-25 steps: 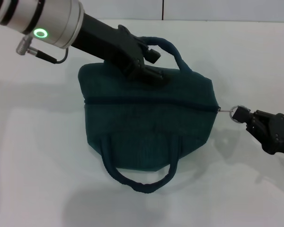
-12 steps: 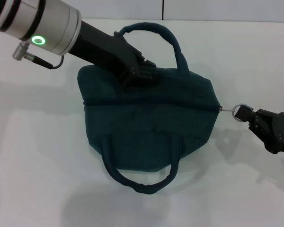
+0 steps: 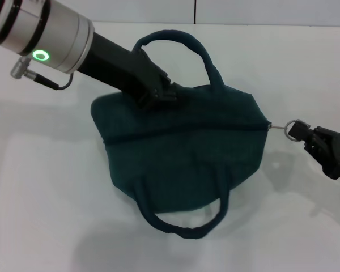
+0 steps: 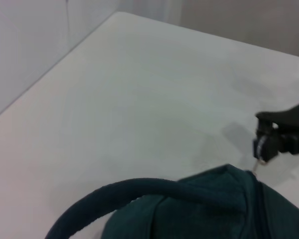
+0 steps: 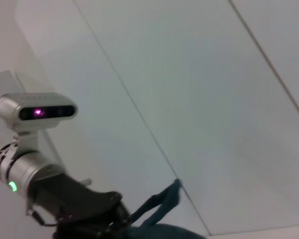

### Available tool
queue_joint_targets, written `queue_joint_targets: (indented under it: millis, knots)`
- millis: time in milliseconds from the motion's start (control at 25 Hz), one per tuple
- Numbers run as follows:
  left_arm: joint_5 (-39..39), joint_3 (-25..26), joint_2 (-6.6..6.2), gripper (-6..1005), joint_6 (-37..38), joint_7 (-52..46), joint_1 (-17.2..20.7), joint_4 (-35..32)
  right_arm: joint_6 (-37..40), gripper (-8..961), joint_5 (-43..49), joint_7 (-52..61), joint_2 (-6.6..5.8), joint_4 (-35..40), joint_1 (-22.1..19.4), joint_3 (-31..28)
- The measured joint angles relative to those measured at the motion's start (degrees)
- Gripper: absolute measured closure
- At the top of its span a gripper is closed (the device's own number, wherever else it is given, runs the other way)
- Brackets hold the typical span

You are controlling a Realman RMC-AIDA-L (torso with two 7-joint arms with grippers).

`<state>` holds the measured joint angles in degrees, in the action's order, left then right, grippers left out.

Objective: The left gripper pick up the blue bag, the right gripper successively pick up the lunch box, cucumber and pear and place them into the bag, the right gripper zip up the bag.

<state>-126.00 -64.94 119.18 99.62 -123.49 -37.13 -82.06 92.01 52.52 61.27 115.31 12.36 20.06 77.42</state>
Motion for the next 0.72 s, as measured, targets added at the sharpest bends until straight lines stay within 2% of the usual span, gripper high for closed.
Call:
queue_joint_targets:
  millis: [720]
  knots:
    - [1.36,0.35,-0.80,940,3.03,1.39,0.42,0.48,-3.87,943,-0.10,-0.10,-0.13,0.06,0.45,-0.78]
